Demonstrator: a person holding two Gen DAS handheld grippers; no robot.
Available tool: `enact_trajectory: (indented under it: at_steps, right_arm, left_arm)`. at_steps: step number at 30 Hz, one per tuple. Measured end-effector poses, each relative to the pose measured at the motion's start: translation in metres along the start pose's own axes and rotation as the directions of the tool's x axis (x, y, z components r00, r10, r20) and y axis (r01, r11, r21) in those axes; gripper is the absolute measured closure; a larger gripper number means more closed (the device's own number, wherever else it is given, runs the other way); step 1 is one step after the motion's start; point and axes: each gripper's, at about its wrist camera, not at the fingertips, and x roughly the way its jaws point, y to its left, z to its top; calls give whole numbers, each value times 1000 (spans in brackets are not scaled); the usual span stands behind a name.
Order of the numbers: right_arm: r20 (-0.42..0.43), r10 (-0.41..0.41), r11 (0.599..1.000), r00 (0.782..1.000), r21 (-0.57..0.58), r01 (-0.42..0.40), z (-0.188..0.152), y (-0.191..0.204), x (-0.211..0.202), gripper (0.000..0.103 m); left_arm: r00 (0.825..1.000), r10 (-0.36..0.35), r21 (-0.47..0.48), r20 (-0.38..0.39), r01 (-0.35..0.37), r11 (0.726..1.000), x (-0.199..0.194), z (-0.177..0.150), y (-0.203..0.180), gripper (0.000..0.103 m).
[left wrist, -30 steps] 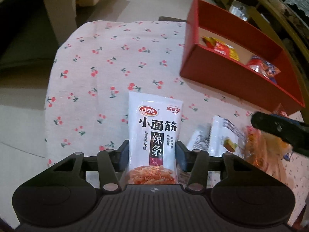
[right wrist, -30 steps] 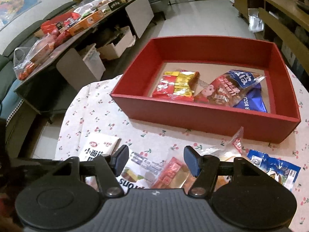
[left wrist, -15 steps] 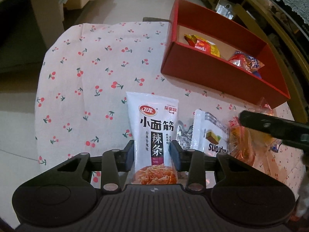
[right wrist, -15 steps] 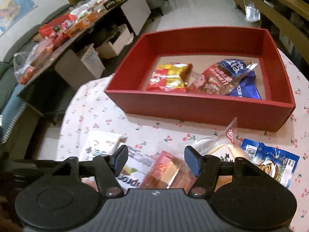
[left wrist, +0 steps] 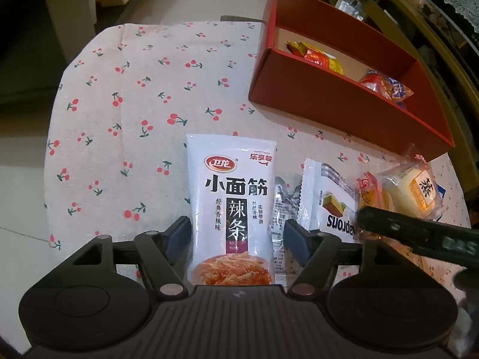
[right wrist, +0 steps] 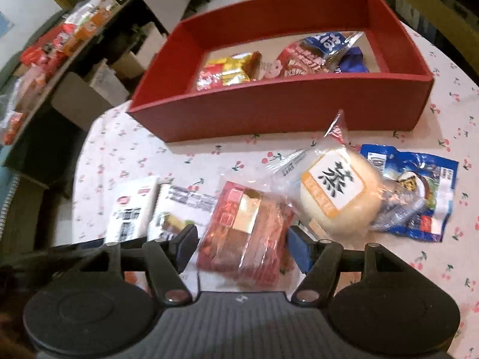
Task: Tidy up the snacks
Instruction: 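Grasp the white spicy-strip packet with left tool while right grasps red pastry packet, then carry the spicy-strip packet and pastry packet over the red box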
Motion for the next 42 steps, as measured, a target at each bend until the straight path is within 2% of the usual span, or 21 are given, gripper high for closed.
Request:
enact_trajectory:
  at_steps: [2,4,6,7,8,9,15,27,32,35,39,40,41,42]
  right_arm:
    - [-3,0,1000,1000,3,0,3,2,8,20]
    - [24,4,1000,1000,-1,-3,5,3,11,19]
    - [38,2,1000,999,0,-2,7,1,12,29]
    - [41,0,1000,999,-2,0,8,-1,10,32]
    - [36,4,1000,999,-10,-3,8,-1,10,32]
    - [35,0,1000,999,-22,1,7,-1,8,32]
    - [58,-13,994,998,-109,19,-8,5,-9,32]
    - [121,62,993,991,-105,-49,-30,4,-53,32]
    - [127,60,993,990,-109,-46,-37,4,-60,32]
    - [124,52,993,991,-109,-39,-37,2,-59,32]
    - [117,61,993,991,-110,-48,-37,1,-58,32]
    - [114,62,993,992,-111,-49,-37,1,-57,32]
    - [110,64,992,992,-113,-51,-37,2,-56,32]
    - [108,64,992,992,-114,-52,-37,2,-56,32]
  left_arm:
    - [1000,11,1,0,-11,1000,1,0,0,22]
    - [1000,15,-2,4,-15,1000,2,1,0,21]
    - [1000,17,-5,4,-17,1000,2,2,1,25]
    - [1000,23,-2,8,-23,1000,1,2,0,31]
    - [999,31,5,11,-31,999,0,1,-1,41]
    - [1000,27,9,11,-27,1000,-1,1,-1,44]
    - [999,32,21,10,-32,999,-6,-5,-6,48]
    - [999,-25,8,23,24,1000,-23,-26,-12,54]
    - [998,-48,10,48,48,999,-34,-29,-17,58]
    - [998,-44,18,38,43,999,-32,-31,-20,61]
    - [999,-38,21,16,38,999,-24,-32,-20,58]
    - [999,-36,22,10,36,999,-21,-32,-21,51]
    - [999,-33,26,0,33,999,-17,-33,-22,39]
    - [1000,-27,25,-6,27,999,-14,-34,-23,32]
